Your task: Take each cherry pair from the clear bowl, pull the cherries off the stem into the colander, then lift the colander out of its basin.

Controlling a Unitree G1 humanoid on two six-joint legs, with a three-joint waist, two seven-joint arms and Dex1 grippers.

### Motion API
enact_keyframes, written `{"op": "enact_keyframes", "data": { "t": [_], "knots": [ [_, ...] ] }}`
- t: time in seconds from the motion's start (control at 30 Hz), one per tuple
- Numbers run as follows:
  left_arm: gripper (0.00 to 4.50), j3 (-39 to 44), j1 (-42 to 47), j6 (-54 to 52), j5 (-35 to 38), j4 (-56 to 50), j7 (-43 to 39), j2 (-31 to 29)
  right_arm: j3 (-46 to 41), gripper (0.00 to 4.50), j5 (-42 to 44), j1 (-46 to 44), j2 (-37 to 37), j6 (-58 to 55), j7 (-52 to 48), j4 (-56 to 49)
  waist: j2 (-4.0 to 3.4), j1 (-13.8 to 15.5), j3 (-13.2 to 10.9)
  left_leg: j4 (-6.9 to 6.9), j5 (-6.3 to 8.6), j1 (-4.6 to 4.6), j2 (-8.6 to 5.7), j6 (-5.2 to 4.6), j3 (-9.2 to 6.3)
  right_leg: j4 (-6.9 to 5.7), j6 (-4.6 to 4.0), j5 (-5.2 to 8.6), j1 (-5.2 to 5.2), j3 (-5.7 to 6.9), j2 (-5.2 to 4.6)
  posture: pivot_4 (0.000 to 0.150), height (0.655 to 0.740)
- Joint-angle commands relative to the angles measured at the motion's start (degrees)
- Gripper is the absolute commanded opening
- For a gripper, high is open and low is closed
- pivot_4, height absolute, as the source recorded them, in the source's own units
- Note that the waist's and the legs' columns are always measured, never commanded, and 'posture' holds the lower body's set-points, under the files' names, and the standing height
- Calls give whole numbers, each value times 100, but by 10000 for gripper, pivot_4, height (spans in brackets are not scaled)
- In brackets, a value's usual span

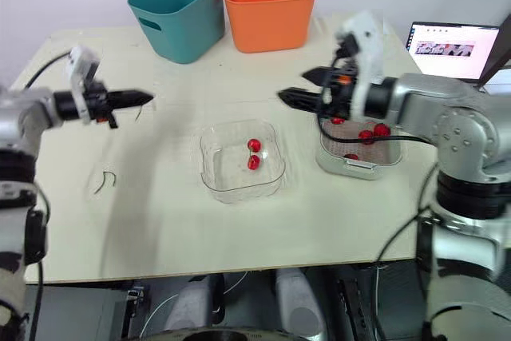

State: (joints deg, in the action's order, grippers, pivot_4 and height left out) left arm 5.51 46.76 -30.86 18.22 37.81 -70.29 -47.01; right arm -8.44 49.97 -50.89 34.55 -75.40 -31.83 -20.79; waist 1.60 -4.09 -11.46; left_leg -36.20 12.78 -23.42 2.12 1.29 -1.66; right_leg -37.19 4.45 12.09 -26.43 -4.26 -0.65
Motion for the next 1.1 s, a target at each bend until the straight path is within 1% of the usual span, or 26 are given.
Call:
{"op": "enact_keyframes", "data": {
  "t": [0.03, 0.1, 0.2, 0.27, 0.4, 0.5, 0.57, 0.77, 0.8, 0.87, 0.97, 1.1],
  "knots": [
    [0, 581, -123, -446, 359, -102, 110, -319, 317, 41050, 495, -243, -557, -299, 237, -523, 3, 59, 1, -1, 0, -7, 0, 0, -6, 2, -9, -5, 1, 10, -3, 1500, 7400],
    [0, 780, -305, -668, 487, -103, 158, -387, 530, 41050, 616, -270, -879, -409, 340, -584, 7, 108, 4, -5, 0, -14, 0, 0, -8, 11, -10, -5, 2, 15, -7, 1500, 7400],
    [0, 968, -642, -726, 523, 4, 299, -448, 977, 41050, 520, -236, -1240, -466, 504, -530, 7, 139, 4, -8, 0, -12, -8, 1, -1, 13, -12, -4, 7, 14, -20, 1500, 7400],
    [0, 1055, -804, -796, 567, -83, 446, -410, 1269, 41050, 376, -205, -1221, -388, 471, -538, 7, 154, 4, -8, 0, -4, -9, 1, -1, 12, -23, 2, 13, 14, -21, 1500, 7400],
    [0, 1222, -838, -779, 652, 45, 764, -235, 1440, 41050, 277, -215, -1208, -248, 373, -438, 11, 167, 7, -10, 0, -7, -8, 1, -4, 11, -27, 4, 14, 17, -21, 1500, 7400],
    [6853, 1295, -846, -762, 689, 13, 912, -204, 1509, 41308, 176, -205, -1129, -169, 310, -404, 13, 148, 7, -9, 0, -6, -8, 1, -4, 11, -12, -5, 13, 17, -19, 1500, 7400],
    [13139, 1322, -878, -781, 726, -52, 924, -233, 1503, 41308, 140, -196, -1083, -152, 280, -388, 12, 131, 7, -7, 0, -5, -6, 1, -4, 9, -11, -6, 10, 17, -16, 1500, 7400],
    [35283, 1420, -1089, -923, 800, -311, 869, -448, 1391, 41308, 160, -132, -944, -209, 252, -419, 13, 97, 7, -2, 0, -1, -1, 1, -4, 7, -12, -6, 9, 16, -11, 1500, 7400],
    [39635, 1437, -1112, -902, 802, -341, 898, -481, 1370, 41308, 166, -118, -913, -224, 251, -423, 12, 97, 7, -3, 0, -1, -1, 1, -5, 7, -13, -6, 10, 16, -11, 1500, 7400],
    [44801, 1450, -1135, -879, 813, -383, 893, -570, 1323, 41308, 178, -87, -816, -262, 244, -424, 13, 98, 7, -3, 0, -1, -1, 1, -5, 8, -15, -5, 9, 17, -11, 1500, 7400],
    [44801, 1355, -1252, -758, 750, -628, 765, -734, 1184, 41308, 230, -60, -646, -478, 293, -395, 12, 98, 7, -2, 0, -1, -2, 1, -4, 9, -19, -2, 10, 16, -12, 1500, 7400],
    [44801, 1101, -1345, -658, 723, -1428, 444, -953, 1065, 41308, 169, -147, -189, -1381, 457, -185, 13, 128, 7, -2, 0, -2, -2, 1, -4, 10, -30, 4, 10, 16, -15, 1500, 7400]
  ]
}}
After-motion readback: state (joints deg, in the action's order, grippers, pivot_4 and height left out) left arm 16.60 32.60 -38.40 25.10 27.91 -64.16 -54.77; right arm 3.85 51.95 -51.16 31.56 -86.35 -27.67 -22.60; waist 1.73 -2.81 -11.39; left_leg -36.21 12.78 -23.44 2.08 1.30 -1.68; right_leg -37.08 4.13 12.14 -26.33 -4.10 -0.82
